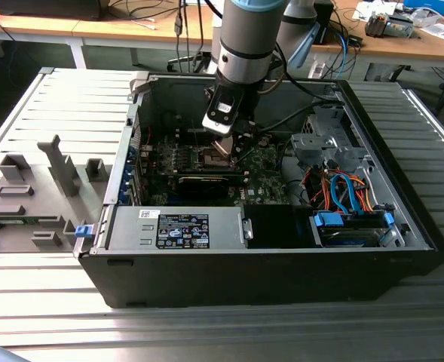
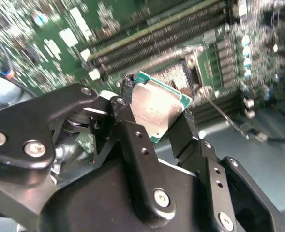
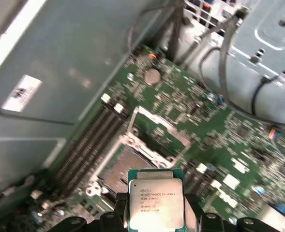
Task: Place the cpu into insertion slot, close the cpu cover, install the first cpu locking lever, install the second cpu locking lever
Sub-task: 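Place the cpu into insertion slot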
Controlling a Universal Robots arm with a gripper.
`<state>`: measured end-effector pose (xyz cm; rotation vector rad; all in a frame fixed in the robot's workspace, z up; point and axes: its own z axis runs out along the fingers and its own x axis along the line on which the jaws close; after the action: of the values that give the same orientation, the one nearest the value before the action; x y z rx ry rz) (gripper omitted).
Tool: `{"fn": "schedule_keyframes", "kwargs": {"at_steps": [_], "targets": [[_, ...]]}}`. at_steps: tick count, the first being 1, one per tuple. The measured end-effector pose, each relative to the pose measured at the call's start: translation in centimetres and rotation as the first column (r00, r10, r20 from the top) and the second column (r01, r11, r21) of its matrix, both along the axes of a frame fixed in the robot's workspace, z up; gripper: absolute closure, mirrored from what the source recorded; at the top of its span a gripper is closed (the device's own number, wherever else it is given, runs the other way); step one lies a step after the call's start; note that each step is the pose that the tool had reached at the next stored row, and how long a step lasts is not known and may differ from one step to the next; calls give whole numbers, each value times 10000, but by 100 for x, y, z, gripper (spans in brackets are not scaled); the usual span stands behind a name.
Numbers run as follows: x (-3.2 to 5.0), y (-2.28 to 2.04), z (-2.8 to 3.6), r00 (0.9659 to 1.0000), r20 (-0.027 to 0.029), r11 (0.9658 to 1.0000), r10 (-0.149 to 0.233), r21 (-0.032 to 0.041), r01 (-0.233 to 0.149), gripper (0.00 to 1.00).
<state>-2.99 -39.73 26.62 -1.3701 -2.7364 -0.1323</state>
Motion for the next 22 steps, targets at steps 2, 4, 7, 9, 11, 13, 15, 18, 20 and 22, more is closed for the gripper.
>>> {"fn": "schedule_keyframes", "kwargs": {"at_steps": [2, 4, 7, 9, 11, 13, 15, 18, 20, 22], "targets": [[0, 0, 0, 10000, 1, 9972, -12, -752, 12, 46], [0, 0, -1, 10000, 1, 9964, -11, -854, 11, 46], [0, 0, 0, 10000, 1, 9963, -12, -862, 12, 46], [0, 0, 0, 10000, 1, 9963, -11, -865, 11, 46], [0, 0, 0, 10000, 1, 9962, -11, -868, 11, 46], [0, 0, 0, 10000, 1, 9962, -13, -871, 13, 46], [0, 0, 0, 10000, 1, 9962, -65, -871, 64, 46], [0, 0, 0, 9997, 1, 9958, -264, -871, 263, 46], [0, 0, 0, 9993, 1, 9955, -373, -871, 372, 46], [0, 0, 0, 9988, 1, 9950, -497, -871, 495, 46]]}}
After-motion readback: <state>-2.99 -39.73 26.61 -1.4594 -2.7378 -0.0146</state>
